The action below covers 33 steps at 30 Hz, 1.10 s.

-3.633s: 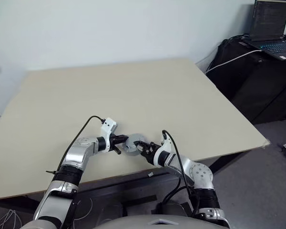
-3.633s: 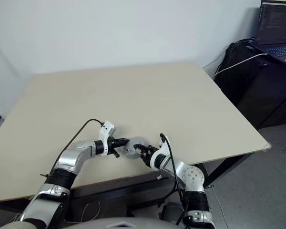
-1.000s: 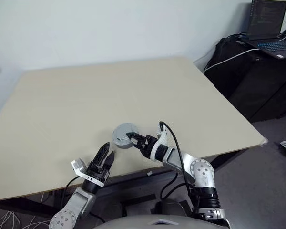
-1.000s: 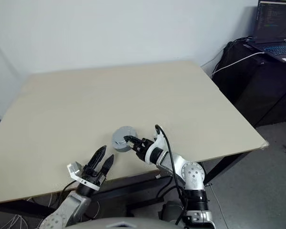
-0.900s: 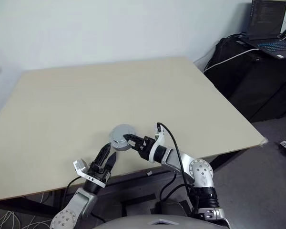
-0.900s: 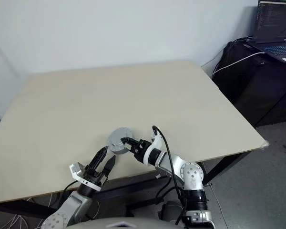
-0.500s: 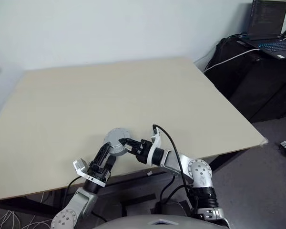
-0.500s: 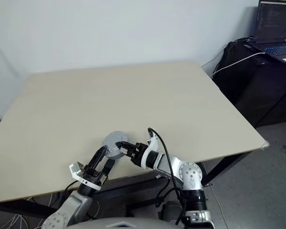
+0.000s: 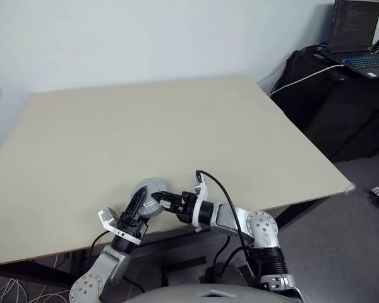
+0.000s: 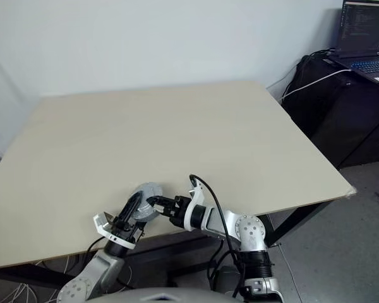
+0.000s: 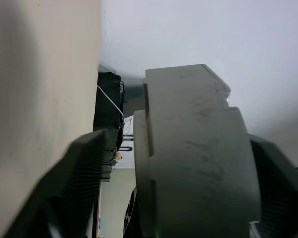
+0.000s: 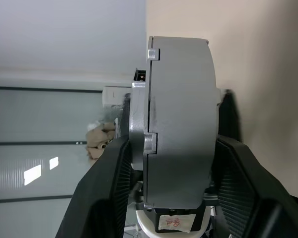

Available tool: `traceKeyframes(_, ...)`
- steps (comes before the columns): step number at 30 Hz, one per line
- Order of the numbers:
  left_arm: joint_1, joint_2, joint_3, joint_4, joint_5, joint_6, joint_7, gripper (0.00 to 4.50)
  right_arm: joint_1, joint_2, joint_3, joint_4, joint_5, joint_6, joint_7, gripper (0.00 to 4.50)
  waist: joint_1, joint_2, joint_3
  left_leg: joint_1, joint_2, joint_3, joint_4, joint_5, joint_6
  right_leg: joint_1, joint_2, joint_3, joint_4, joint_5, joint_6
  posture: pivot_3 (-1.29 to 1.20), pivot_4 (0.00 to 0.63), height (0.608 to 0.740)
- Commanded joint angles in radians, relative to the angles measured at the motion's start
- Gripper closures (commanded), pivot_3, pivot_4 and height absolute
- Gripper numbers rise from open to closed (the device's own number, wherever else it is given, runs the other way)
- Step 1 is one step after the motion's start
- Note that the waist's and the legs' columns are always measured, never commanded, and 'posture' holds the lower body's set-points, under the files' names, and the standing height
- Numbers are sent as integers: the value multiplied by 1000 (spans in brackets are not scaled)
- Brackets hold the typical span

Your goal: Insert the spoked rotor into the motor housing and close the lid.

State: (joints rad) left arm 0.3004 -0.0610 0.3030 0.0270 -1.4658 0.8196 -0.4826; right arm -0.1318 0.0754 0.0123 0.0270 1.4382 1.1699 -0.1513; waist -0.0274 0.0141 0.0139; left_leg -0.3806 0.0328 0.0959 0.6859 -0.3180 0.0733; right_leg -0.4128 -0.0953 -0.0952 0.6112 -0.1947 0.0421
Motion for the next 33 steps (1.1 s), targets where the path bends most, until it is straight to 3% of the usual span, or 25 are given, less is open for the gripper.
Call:
traceKeyframes(1,-12,-37,-14,-14,-14,8,-1,1976,-33,29,-6,-30,45,6,37,2401,0,0,0,0,0,0,0,0,0,0,0,0,0,0,0,0,0,740)
traceKeyframes(3,-10,-36,-16,-17,-18,8,3,2373,-31,30,-8,-30,43,6,38,2401,-1,-1,0,0,0,0,0,0,0,0,0,0,0,0,0,0,0,740)
traceKeyframes(13,0,-34,-29,-33,-26,8,16,2373,-10,45,-24,-55,8,-43,42,2401,-1,-1,1,0,0,0,0,0,0,0,0,0,0,0,0,0,0,740)
traceKeyframes(20,12,-47,-33,-51,-31,-7,22,2375,-4,44,-24,-56,14,-53,30,110,-1,-1,1,0,0,0,0,-1,0,0,0,0,-1,0,0,0,0,740)
traceKeyframes(26,25,-60,-35,-76,-28,-42,26,2375,-2,38,-49,-66,-30,-119,18,0,-3,-1,1,0,0,0,0,-1,0,0,0,0,-1,0,0,0,0,740)
traceKeyframes(33,-18,-94,14,-144,8,-241,57,2375,57,7,-84,-186,-136,-252,66,0,-1,-1,1,-1,1,0,0,-2,-1,-1,1,0,-1,-1,-1,0,0,740)
